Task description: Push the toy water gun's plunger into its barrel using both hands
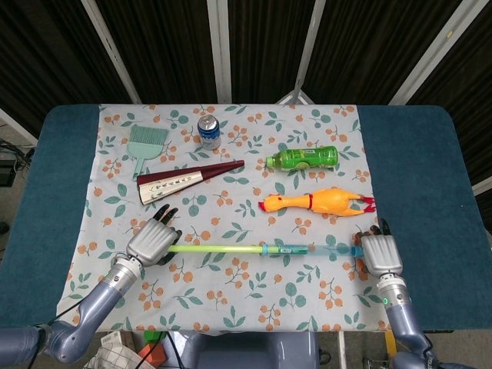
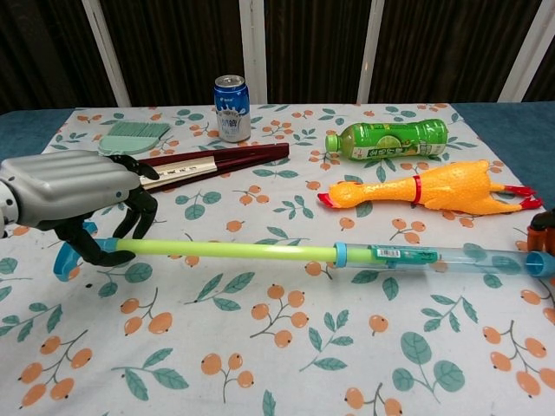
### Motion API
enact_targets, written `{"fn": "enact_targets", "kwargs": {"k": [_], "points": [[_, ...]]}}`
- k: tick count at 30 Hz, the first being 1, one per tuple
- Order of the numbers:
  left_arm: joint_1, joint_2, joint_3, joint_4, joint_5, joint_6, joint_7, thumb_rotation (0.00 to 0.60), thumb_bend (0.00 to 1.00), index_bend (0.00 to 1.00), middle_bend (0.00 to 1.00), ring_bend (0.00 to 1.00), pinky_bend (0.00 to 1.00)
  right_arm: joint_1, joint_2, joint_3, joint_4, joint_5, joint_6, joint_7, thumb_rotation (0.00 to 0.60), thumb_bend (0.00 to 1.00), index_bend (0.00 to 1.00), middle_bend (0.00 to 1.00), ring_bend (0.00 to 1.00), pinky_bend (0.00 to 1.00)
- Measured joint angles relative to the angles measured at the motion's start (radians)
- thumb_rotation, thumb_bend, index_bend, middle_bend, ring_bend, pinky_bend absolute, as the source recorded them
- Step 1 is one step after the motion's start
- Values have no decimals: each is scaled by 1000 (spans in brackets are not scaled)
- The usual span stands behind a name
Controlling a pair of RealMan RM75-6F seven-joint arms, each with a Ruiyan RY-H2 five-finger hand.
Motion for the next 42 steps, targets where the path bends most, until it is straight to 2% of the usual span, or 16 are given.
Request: {"fn": "enact_targets", "kwargs": {"k": [6, 16, 26, 42], "points": [[0, -2, -3, 2, -3, 0, 1, 600, 582, 606, 578, 71, 0, -2, 0, 1, 4, -3, 7, -2, 600, 336, 720, 656, 347, 0], [1, -8, -7, 10, -1, 5, 0, 600, 582, 607, 579, 71, 0, -3, 11, 3, -11, -11, 14, -9, 600, 337, 741, 669, 350, 0], [-1, -29, -19, -17, 1, 23, 19, 600, 584, 608, 583, 71, 0, 6, 34, 7, -91, -31, 38, -60, 600, 336, 775, 690, 350, 0], [-2, -17, -40, -44, -18, 45, 26, 600, 584, 609, 586, 71, 0, 34, 5, 8, -180, -31, 62, -159, 600, 337, 789, 700, 363, 0]]}}
